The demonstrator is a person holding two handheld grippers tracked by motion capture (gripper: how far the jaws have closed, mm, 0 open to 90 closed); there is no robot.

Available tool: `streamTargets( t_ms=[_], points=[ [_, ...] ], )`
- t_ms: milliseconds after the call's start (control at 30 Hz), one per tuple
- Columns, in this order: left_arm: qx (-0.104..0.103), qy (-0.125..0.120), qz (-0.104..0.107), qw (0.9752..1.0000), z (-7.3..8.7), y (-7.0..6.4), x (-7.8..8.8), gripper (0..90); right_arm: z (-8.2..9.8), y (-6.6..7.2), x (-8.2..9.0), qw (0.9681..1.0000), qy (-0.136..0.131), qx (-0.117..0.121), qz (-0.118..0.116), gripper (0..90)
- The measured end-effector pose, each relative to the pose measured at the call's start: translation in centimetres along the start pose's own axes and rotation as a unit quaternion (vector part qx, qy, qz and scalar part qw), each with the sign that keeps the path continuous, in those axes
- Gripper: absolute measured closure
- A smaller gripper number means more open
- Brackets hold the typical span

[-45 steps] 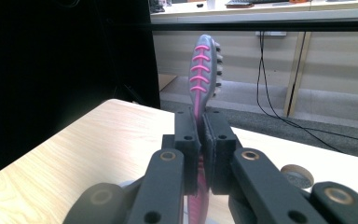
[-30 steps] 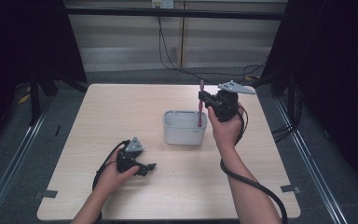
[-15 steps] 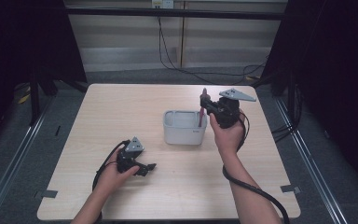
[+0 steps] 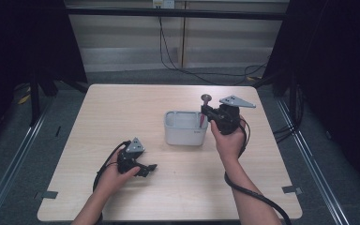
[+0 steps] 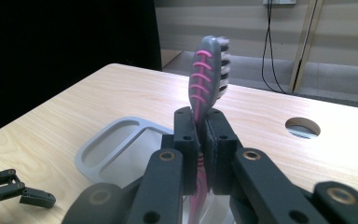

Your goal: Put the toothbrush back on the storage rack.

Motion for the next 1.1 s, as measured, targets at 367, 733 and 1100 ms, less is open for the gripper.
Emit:
streamTargets(
  t_ms=[367,733,1100],
  points=[
    [0.0,0.0,0.0,1.0,0.0,0.0,0.0,14.7,1.4,-0.2,0.3,1.0,0.008,-0.004,-0.001,84.3],
    [0.0,-0.001,0.0,1.0,0.0,0.0,0.0,14.8,2.2,0.0,0.2,0.9999,0.015,0.0,-0.009,83.8],
    [0.0,-0.001,0.0,1.0,0.0,0.0,0.0,14.7,2.6,0.2,0.3,0.9997,0.02,0.007,-0.015,82.6]
  ],
)
Point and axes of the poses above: each handheld gripper's, and its own axes: x roughly backward along the jaws, z roughly out of its underside, y roughly to its left, the point moved 3 cm from there along -x, roughly forward along the jaws
